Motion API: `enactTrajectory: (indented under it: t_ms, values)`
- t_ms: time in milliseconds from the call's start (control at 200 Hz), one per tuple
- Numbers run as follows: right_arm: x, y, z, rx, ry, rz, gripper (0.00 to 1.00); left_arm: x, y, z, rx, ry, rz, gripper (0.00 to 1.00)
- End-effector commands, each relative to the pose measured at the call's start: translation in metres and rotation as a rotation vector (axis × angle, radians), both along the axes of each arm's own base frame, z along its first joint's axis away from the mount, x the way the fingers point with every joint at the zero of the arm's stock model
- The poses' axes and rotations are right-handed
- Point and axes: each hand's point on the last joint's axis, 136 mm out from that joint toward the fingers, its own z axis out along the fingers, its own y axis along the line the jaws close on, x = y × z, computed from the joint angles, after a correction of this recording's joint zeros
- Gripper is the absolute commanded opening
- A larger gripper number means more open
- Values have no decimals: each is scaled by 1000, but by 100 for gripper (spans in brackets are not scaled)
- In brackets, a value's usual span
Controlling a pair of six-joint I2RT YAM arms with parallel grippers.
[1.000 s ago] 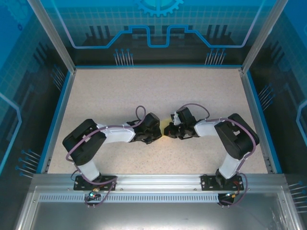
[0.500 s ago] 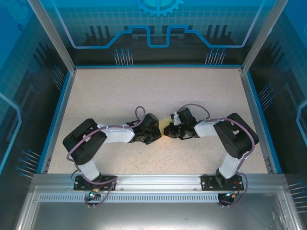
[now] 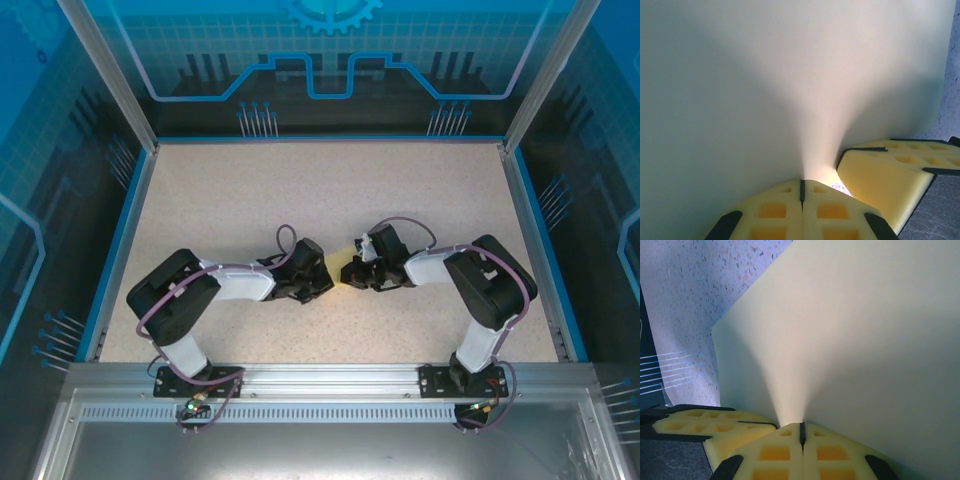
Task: Fold a paper plane with a square sheet of paper (pick it up from the middle)
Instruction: First fold in half a square sheet of paper at the center of the table.
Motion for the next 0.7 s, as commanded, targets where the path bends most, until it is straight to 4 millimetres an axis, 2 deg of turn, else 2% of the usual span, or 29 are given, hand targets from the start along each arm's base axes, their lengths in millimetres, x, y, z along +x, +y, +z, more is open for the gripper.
enactTrajectory:
  t_ms: [0,180,315,580,695]
  values:
    - [-7,-5,-16,-38,54,-5,0,-17,19,-25,48,84,36,0]
    - [6,-32,-18,-54,34,-64,0,-31,52,-37,98,132,98,0]
    - [19,-55,-18,-64,19,-110,0,-36,66,-41,129,149,117,0]
    - [42,-107,-16,-89,4,-232,0,-37,68,-44,134,159,119,0]
    - [53,-118,-1,-86,-28,-262,0,-34,65,-41,124,147,113,0]
